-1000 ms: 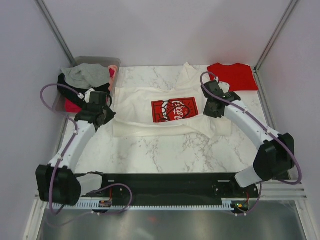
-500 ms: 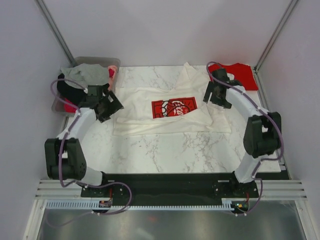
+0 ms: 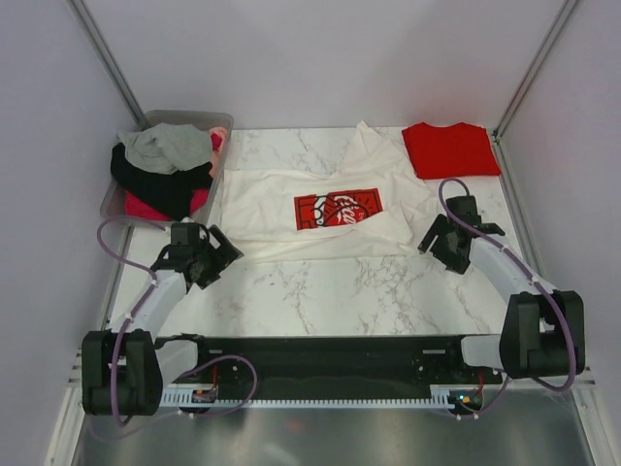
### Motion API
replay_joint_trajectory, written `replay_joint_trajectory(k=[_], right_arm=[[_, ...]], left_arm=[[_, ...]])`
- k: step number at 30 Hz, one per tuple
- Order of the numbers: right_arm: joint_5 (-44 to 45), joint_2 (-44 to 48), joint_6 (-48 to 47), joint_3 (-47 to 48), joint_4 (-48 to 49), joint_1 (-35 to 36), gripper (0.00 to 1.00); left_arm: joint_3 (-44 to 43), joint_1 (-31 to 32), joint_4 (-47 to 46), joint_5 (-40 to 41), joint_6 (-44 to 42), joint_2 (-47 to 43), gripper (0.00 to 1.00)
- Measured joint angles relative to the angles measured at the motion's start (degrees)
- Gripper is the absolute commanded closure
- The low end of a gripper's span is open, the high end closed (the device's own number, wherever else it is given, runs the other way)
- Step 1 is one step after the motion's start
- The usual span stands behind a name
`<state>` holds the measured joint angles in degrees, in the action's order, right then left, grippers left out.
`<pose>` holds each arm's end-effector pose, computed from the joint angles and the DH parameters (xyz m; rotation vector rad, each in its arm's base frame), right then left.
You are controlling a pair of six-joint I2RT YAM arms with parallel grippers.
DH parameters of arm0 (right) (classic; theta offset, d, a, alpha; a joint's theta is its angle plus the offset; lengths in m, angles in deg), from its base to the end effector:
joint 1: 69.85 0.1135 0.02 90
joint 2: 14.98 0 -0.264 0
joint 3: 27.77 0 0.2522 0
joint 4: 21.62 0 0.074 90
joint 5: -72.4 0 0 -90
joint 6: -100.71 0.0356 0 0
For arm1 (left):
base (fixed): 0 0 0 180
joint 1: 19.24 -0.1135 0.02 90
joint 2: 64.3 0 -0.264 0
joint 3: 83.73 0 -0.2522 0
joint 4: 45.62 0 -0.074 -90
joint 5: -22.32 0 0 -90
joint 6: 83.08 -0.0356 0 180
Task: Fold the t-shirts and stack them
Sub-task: Fold the tshirt
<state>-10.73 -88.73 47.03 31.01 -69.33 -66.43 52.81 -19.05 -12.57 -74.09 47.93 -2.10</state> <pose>0.2398 0.0101 0.2047 0.7883 2.5331 0.0694 0.2033 -0.0046 0.1801 -0.8331 2.3791 -0.4393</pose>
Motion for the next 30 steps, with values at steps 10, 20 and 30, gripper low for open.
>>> replay_joint_trajectory(k=[10,20,30], right_arm=[[-3.7,-7.5,-1.0,-0.9,7.8,-6.3,0.24],[-4.3,-12.5,-2.3,-0.5,12.6,-7.3,0.52],[-6.7,-17.0,-4.6,5.6,14.0,-7.7,1.0]], left_arm=[[0.6,0.0,-11.6,-0.9,1.6,9.3,0.08],[0.5,-0.1,-16.5,-1.2,2.8,13.8,0.98],[-9.0,-0.1,-8.3,-1.9,2.2,15.7,0.98]])
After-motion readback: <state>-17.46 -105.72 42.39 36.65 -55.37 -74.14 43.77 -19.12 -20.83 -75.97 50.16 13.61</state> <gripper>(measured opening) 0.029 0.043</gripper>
